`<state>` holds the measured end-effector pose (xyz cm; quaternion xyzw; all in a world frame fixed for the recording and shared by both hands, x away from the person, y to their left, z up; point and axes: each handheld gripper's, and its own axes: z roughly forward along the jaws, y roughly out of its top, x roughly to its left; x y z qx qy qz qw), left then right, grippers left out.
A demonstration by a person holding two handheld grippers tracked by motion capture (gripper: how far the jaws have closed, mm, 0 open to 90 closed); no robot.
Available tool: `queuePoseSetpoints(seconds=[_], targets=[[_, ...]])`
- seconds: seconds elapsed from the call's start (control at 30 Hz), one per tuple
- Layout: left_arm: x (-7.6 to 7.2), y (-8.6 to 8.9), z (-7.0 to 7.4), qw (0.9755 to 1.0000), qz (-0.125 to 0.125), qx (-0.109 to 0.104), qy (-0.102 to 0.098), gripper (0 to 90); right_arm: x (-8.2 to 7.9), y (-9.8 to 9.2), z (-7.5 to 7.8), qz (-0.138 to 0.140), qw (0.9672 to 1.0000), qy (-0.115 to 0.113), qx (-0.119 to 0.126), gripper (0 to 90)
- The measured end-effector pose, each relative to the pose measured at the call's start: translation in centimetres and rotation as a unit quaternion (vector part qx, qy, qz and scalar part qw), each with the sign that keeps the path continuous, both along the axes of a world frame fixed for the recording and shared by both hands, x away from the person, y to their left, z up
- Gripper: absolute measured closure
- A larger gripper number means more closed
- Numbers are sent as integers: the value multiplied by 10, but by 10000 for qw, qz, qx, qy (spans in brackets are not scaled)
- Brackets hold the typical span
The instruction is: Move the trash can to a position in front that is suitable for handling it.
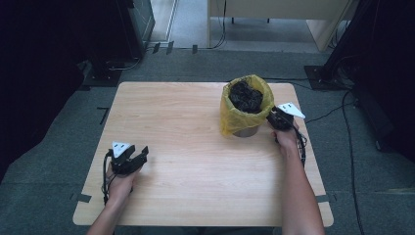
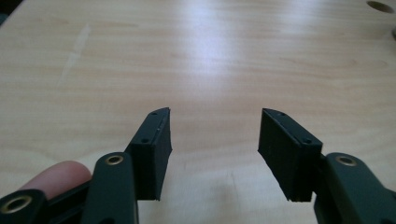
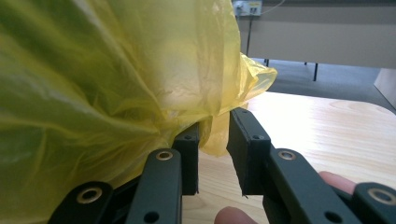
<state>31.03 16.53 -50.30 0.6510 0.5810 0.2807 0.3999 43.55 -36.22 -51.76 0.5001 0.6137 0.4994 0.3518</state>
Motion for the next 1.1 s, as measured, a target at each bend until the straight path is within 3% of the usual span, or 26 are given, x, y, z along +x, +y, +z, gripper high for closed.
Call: queuePoseSetpoints(seconds=[0.1, 0.27, 0.43, 0.53, 0.7, 0.8, 0.97, 1.03, 1.07, 1.1], targets=[[15, -13, 0, 9999, 44, -95, -129, 517, 2, 9, 1, 100, 9999, 19, -102, 749], [31, -29, 3, 9998, -12, -148, -166, 531, 3, 19, 3, 289, 9993, 43, -215, 759], [54, -52, 2, 9996, -95, 104, -244, 540, 2, 32, 5, 420, 9985, 82, -330, 767], [61, -59, 2, 9996, -125, 111, -236, 575, 2, 40, 6, 540, 9978, 79, -389, 765], [77, -75, 3, 9997, -164, -18, -172, 681, 2, 52, 5, 647, 9972, 92, -376, 765], [85, -87, 4, 9995, -228, -12, -239, 759, 3, 65, 4, 729, 9966, 111, -357, 767], [103, -107, 3, 9986, -370, -108, -355, 802, 2, 82, 2, 890, 9956, 157, -232, 744], [109, -114, 1, 9983, -474, -74, -335, 813, 1, 89, 1, 914, 9952, 169, -302, 726], [114, -122, -4, 9979, -579, 127, -253, 820, 1, 93, 1, 917, 9950, 178, -354, 726], [114, -122, -4, 9979, -579, 127, -253, 824, 0, 96, 2, 934, 9947, 186, -389, 727]])
